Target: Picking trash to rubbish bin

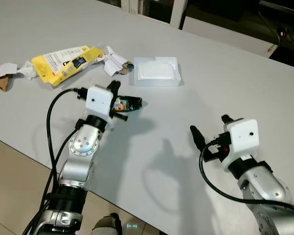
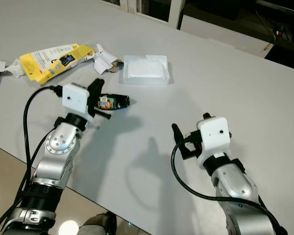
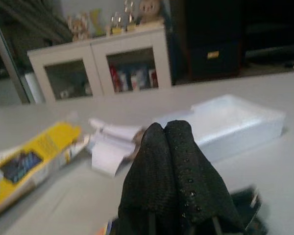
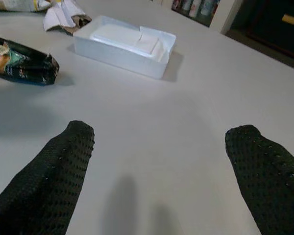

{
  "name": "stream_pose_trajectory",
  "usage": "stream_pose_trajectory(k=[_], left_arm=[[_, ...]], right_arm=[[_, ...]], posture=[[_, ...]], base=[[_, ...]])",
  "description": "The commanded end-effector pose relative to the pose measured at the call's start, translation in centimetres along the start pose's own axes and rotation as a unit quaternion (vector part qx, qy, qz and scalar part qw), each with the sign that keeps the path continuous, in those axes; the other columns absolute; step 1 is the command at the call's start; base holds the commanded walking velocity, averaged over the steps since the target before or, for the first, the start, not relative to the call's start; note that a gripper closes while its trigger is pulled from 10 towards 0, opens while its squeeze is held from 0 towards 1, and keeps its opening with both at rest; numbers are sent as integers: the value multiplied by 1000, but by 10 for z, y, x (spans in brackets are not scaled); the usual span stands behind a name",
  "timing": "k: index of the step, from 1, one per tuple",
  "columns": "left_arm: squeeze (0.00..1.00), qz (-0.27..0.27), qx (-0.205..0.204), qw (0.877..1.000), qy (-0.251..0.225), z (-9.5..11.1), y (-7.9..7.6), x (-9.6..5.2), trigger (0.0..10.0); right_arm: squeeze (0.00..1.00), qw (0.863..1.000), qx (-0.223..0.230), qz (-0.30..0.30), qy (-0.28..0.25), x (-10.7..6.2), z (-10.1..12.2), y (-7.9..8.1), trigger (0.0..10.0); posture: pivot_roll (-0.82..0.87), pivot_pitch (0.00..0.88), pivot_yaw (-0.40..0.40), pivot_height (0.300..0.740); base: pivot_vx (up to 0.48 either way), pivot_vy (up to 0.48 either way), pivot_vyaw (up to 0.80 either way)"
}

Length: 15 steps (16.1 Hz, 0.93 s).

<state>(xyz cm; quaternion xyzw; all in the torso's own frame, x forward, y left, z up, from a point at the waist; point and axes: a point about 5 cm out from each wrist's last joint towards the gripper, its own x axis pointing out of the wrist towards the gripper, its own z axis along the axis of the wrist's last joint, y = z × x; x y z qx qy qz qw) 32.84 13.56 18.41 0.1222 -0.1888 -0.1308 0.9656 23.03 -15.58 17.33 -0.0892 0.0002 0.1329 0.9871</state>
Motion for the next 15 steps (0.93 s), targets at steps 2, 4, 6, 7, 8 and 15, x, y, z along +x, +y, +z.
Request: stream_pose_trajectory(k=[2, 4, 6, 7, 8, 15], left_arm=[[0, -39, 28, 999, 9, 2, -11, 5, 0], [263, -40, 37, 998, 31, -3, -2, 17, 10000], [1000, -46, 48, 997, 32, 4, 9, 33, 10000], [1000, -46, 48, 997, 34, 8, 16, 42, 10000], [1000, -44, 47, 997, 36, 13, 22, 50, 10000], [1000, -114, 13, 989, 96, 13, 39, 74, 10000]], right_arm=[[0, 1000, -5, -6, -1, 0, -2, -5, 10000], [0, 1000, -5, -8, -3, 1, -2, -5, 10000], [0, 1000, -5, -10, -2, 1, -3, -5, 10000], [0, 1000, -5, -11, -2, 1, -4, -5, 10000], [0, 1000, -5, -11, -2, 1, -4, -5, 10000], [0, 1000, -3, -13, 0, -1, -6, -6, 10000]], posture=[[121, 165, -65, 740], [122, 161, -63, 740], [125, 160, -59, 740], [123, 159, -56, 740], [124, 158, -54, 740], [121, 162, -49, 740]], base=[[0, 0, 0], [0, 0, 0], [0, 0, 0], [0, 0, 0], [0, 0, 0], [0, 0, 0]])
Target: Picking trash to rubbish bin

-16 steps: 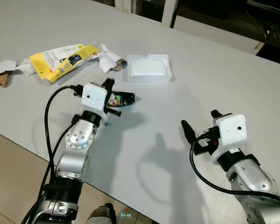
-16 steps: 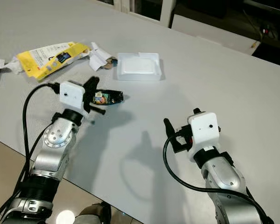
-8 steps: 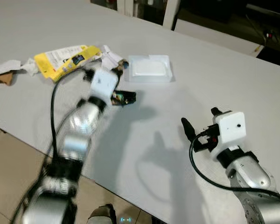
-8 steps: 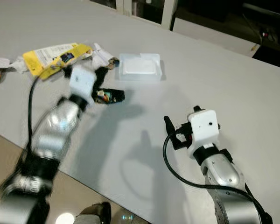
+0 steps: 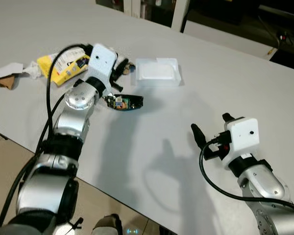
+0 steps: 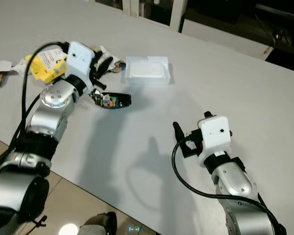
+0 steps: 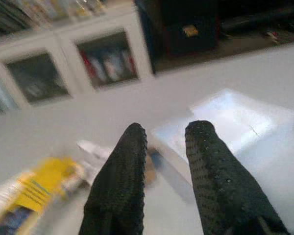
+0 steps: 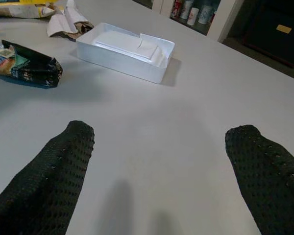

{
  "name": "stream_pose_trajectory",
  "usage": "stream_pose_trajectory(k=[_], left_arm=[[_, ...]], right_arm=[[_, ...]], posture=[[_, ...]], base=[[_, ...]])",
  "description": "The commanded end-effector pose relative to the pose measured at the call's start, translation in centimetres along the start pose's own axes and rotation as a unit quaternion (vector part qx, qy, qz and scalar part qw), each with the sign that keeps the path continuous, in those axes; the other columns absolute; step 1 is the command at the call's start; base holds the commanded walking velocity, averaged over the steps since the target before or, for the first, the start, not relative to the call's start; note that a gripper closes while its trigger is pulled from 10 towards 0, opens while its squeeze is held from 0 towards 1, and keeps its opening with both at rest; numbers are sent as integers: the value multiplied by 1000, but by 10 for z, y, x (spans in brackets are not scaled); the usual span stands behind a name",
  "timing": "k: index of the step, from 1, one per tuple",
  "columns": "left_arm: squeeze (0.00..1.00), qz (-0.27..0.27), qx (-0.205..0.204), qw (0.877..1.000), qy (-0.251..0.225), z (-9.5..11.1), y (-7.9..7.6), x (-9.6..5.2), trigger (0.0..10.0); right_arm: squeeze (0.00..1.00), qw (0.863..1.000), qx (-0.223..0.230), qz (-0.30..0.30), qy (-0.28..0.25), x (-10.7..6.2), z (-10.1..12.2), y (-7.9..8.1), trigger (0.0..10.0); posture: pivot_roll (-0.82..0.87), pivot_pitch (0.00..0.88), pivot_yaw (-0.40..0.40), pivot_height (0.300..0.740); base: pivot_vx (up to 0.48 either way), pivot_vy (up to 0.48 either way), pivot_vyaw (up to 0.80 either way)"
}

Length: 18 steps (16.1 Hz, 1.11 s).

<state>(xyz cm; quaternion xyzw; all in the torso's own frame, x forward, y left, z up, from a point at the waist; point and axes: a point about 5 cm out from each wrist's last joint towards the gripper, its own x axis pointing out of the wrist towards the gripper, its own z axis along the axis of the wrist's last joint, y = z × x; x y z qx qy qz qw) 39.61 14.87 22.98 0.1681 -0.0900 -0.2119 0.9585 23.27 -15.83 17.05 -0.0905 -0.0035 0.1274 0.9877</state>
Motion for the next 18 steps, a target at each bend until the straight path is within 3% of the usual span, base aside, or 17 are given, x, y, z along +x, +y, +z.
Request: stream_pose_trajectory(k=[1, 5, 12, 18], left_arm=[[1000, -35, -5, 999, 17, 0, 0, 3, 10000], [1000, -91, -9, 995, 38, -2, -1, 5, 10000], [1000, -169, 24, 983, 69, -10, -9, 5, 10000], [1000, -188, 67, 973, 115, -22, -10, 2, 10000]], right_arm=[[0, 1000, -1, -7, 4, -3, -3, -3, 10000], [0, 1000, -3, -2, 6, -3, -3, -3, 10000], [0, 1000, -4, 0, 7, -2, -3, -2, 10000], [0, 1000, 0, 3, 6, -1, -4, 1, 10000]], posture=[[121, 162, -49, 740], [118, 165, -54, 740], [114, 162, -49, 740], [117, 162, -45, 740]], base=[[0, 0, 0], [0, 0, 0], [0, 0, 0], [0, 0, 0]])
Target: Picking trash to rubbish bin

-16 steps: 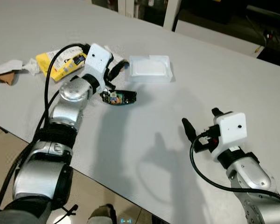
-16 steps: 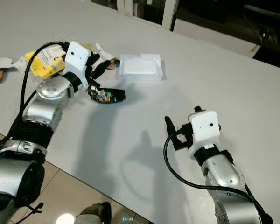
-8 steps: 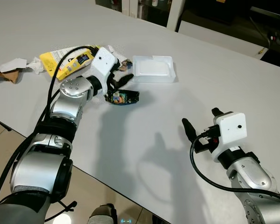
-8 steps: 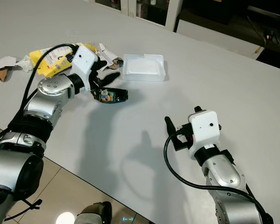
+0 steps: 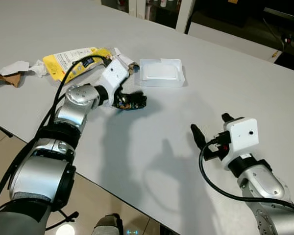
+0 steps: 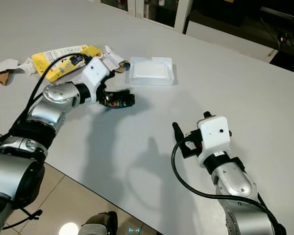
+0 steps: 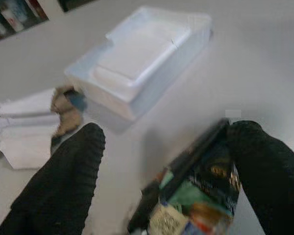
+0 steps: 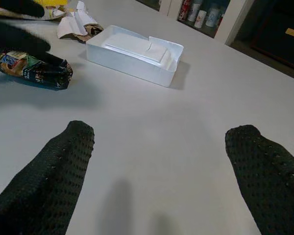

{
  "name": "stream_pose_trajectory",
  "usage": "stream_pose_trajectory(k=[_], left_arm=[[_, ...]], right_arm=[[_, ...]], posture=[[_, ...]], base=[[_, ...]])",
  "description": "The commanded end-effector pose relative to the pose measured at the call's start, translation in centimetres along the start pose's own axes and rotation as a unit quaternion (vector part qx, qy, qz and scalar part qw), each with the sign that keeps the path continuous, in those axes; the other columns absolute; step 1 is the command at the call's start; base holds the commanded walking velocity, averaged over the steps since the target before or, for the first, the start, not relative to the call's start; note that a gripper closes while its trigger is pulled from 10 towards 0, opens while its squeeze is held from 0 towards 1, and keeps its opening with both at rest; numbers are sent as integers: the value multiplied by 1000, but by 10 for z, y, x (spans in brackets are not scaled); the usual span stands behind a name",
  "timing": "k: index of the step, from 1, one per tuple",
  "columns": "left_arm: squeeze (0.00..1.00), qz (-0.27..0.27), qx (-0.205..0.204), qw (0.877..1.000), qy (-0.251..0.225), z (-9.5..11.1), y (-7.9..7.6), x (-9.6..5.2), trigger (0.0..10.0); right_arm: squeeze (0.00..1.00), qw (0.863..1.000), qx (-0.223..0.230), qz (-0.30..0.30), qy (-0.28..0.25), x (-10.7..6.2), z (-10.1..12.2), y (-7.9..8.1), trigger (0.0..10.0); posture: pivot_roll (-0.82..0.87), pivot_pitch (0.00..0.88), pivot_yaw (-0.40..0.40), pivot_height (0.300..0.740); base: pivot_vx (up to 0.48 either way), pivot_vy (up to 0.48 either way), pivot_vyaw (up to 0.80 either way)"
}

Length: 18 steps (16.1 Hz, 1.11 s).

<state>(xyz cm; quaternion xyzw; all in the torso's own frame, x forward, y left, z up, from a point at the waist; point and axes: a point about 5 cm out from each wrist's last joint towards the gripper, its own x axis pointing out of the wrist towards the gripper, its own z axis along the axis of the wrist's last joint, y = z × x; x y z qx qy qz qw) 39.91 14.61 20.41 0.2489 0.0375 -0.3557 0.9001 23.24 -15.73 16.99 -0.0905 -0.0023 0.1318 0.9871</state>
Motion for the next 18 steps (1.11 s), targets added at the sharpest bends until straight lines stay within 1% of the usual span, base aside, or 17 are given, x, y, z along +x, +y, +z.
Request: stream_pose_trajectory(k=[1, 2, 4, 6, 7, 10, 12, 15, 17, 18], left_arm=[[1000, -9, 23, 999, 20, -2, 1, 0, 10000], [1000, -8, 22, 999, 23, -3, 1, -1, 10000], [1000, 4, 45, 998, 42, -9, 3, -3, 10000], [1000, 14, 52, 997, 51, -12, 4, -3, 10000], [1000, 18, 62, 996, 55, -13, 5, -4, 10000], [1000, 24, 68, 996, 54, -12, 6, -4, 10000], [1000, 28, 76, 995, 54, -10, 8, -4, 10000], [1000, 43, 91, 994, 50, -6, 12, -4, 10000], [1000, 42, 100, 993, 56, -7, 13, -5, 10000], [1000, 31, 115, 991, 68, -10, 11, -5, 10000]], right_arm=[[0, 1000, 0, -2, 6, -1, -3, -1, 10000], [0, 1000, 0, -2, 6, -1, -3, -1, 10000], [0, 1000, 1, 1, 6, -1, -3, 0, 10000], [0, 1000, 4, 12, 9, -1, -4, 4, 10000], [0, 1000, 8, 23, 14, -2, -6, 6, 10000], [0, 997, 12, 60, 38, -6, -13, 15, 10000], [0, 996, 12, 73, 46, -8, -16, 19, 10000], [0, 995, 11, 83, 57, -10, -21, 21, 10000], [0, 995, 11, 85, 60, -12, -22, 22, 10000], [0, 994, 11, 87, 63, -12, -23, 22, 10000]], posture=[[119, 163, -47, 740], [119, 163, -47, 740], [121, 169, -51, 740], [122, 170, -51, 740], [120, 171, -52, 740], [117, 169, -53, 740], [117, 169, -54, 740], [116, 167, -50, 740], [116, 167, -50, 740], [114, 167, -48, 740]], base=[[0, 0, 0], [0, 0, 0], [0, 0, 0], [0, 0, 0], [0, 0, 0], [0, 0, 0], [0, 0, 0], [0, 0, 0], [0, 0, 0], [0, 0, 0]])
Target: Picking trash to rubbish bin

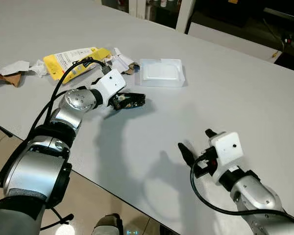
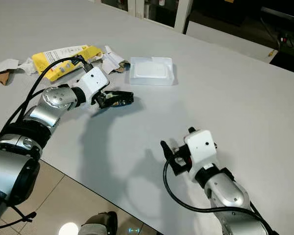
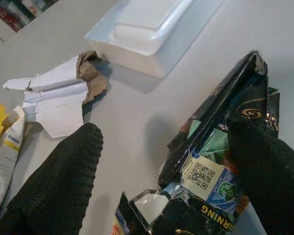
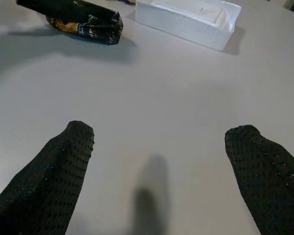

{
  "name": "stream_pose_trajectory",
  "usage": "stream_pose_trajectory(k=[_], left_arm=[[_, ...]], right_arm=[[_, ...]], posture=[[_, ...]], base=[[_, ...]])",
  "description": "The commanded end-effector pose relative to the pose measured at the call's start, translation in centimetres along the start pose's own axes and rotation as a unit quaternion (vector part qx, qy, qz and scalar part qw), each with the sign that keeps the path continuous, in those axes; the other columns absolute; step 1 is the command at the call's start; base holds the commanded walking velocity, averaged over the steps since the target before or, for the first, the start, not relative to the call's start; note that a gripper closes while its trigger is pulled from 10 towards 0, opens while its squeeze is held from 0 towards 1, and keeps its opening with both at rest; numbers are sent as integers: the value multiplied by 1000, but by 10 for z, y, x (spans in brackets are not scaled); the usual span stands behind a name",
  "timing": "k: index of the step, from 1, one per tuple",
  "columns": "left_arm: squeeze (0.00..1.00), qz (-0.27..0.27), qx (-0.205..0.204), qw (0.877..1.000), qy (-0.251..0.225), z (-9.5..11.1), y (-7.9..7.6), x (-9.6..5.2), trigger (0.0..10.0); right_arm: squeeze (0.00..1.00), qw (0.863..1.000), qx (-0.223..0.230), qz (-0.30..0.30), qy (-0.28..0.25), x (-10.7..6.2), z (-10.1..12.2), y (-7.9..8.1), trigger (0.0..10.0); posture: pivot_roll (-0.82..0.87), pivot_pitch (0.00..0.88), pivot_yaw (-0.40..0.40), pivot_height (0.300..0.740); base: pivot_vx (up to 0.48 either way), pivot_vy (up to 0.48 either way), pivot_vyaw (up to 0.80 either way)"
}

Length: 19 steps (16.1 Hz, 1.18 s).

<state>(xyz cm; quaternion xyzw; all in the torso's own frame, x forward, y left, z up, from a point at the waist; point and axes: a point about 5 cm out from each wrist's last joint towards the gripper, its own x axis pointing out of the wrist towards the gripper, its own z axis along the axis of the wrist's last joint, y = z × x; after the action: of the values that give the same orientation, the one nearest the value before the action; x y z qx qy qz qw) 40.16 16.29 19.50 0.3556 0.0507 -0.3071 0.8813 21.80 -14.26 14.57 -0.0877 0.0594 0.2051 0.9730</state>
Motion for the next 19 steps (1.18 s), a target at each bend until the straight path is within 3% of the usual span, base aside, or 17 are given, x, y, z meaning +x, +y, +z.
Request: stream_pose_trajectory(k=[1, 4, 5, 6, 9, 10, 11, 19], left_arm=[[1000, -11, 26, 1000, 7, 4, 3, 0, 10000], [1000, -13, 40, 999, 14, 0, 0, 0, 10000], [886, -15, 45, 999, 15, -1, -1, 1, 10000], [0, -25, 48, 998, 22, -6, -7, 1, 10000], [0, -47, 56, 996, 43, -17, -16, 0, 10000], [0, -58, 51, 996, 50, -22, -19, 0, 7569], [0, -82, 47, 994, 63, -30, -25, -2, 0], [0, -114, 26, 991, 64, -34, -32, -3, 0]], right_arm=[[0, 1000, 1, 8, 10, -3, -3, 1, 10000], [0, 1000, 0, 8, 12, -5, -3, 1, 10000], [0, 1000, 0, 8, 12, -5, -3, 1, 10000], [0, 1000, 0, 8, 13, -6, -3, 1, 10000], [0, 1000, 0, 9, 14, -8, -3, 1, 10000], [0, 1000, 0, 9, 15, -8, -4, 2, 10000], [0, 1000, 1, 9, 16, -9, -4, 2, 10000], [0, 1000, 2, 5, 17, -10, -5, 1, 10000]], posture=[[114, 167, -48, 740], [106, 167, -48, 740], [106, 167, -48, 740], [98, 168, -51, 740], [98, 168, -51, 740], [92, 170, -51, 740], [92, 170, -51, 740], [90, 170, -48, 740]], base=[[0, 0, 0], [0, 0, 0], [0, 0, 0], [0, 0, 0], [0, 0, 0], [0, 0, 0], [0, 0, 0], [0, 0, 0]])
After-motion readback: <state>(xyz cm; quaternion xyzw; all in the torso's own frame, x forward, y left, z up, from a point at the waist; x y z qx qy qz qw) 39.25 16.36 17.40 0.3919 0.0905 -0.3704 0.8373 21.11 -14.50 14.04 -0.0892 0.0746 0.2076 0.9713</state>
